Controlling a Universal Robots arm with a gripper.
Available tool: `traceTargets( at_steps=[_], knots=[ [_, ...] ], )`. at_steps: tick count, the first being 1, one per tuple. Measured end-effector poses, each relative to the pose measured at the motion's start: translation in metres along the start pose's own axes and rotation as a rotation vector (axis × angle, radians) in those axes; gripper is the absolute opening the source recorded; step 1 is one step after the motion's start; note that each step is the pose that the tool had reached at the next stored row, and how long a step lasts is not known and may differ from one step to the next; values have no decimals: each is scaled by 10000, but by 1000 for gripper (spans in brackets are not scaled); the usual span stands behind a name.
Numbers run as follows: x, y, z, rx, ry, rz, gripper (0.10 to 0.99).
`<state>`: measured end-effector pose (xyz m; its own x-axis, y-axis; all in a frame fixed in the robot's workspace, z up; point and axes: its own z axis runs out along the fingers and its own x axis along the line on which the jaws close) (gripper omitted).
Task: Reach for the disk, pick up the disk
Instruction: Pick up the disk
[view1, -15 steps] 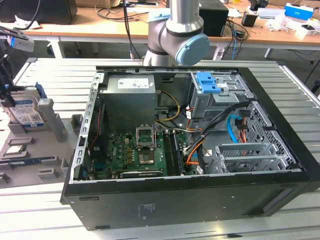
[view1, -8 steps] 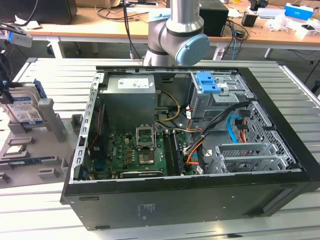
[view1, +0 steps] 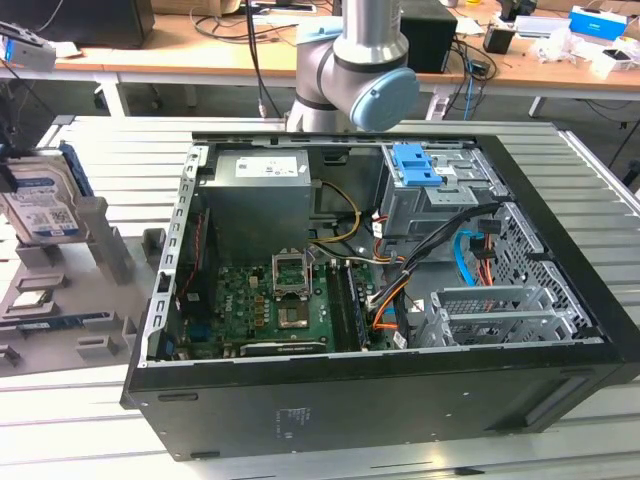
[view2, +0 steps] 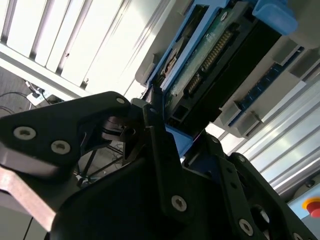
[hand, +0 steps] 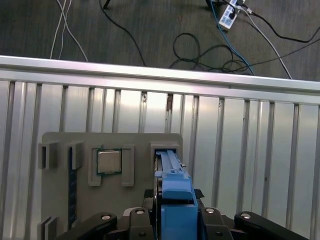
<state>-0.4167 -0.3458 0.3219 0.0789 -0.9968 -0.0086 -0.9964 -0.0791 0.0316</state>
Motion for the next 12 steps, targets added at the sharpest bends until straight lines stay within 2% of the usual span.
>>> traceTargets(
  at_steps=[3,8,9,12],
  knots=[
    [-4,4,-144,0,0,0,369],
    [-9,9,-297,0,0,0,369],
    [-11,11,-352,0,0,0,369],
    [-16,14,-458,0,0,0,369]
  ],
)
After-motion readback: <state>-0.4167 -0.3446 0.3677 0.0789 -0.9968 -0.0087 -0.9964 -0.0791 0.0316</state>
